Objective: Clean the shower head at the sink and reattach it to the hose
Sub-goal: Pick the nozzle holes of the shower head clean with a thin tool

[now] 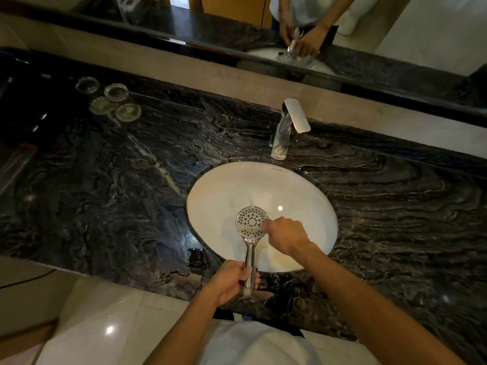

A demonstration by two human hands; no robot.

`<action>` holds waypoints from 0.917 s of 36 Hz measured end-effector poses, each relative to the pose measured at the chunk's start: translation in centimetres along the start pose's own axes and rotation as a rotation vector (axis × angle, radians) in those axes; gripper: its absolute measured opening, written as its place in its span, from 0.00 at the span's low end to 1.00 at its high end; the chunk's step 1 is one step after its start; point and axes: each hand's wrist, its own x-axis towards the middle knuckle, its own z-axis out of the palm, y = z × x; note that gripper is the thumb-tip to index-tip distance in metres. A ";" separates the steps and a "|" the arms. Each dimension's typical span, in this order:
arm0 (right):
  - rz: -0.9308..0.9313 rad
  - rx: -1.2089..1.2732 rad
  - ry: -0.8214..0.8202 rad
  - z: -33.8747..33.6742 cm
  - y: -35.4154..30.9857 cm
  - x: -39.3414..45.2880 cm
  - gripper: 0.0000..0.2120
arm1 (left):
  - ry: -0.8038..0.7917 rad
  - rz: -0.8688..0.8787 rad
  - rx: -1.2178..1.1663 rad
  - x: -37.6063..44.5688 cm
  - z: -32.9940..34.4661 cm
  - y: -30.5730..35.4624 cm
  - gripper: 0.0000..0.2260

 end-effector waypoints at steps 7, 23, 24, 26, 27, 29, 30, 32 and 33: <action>0.120 -0.025 0.105 -1.5 0.6 0.6 0.14 | 0.015 -0.015 0.068 0.0 -0.1 -0.3 0.07; 0.184 0.115 0.136 -1.1 2.6 -0.7 0.16 | 0.014 -0.023 0.020 0.4 -0.4 -0.6 0.05; 0.176 0.132 0.118 -0.8 2.6 -0.9 0.17 | 0.016 -0.023 0.019 0.4 -0.4 -0.7 0.05; 0.121 0.153 0.061 0.2 2.2 -1.4 0.17 | 0.016 -0.025 0.009 0.5 -0.4 -0.8 0.06; 0.082 0.148 0.026 0.8 1.9 -1.7 0.16 | 0.014 -0.027 -0.001 0.6 -0.5 -0.8 0.06; 0.026 0.125 -0.033 2.0 1.3 -2.5 0.16 | 0.004 -0.029 -0.015 0.6 -0.5 -0.7 0.06; 0.023 0.118 -0.046 2.4 1.2 -2.7 0.15 | -0.002 -0.029 -0.017 0.5 -0.5 -0.6 0.06; 0.072 0.134 -0.034 2.6 1.4 -2.6 0.15 | -0.009 -0.025 -0.022 0.4 -0.5 -0.5 0.06; 0.108 0.150 -0.017 2.5 1.6 -2.4 0.14 | -0.009 -0.023 -0.021 0.4 -0.4 -0.3 0.06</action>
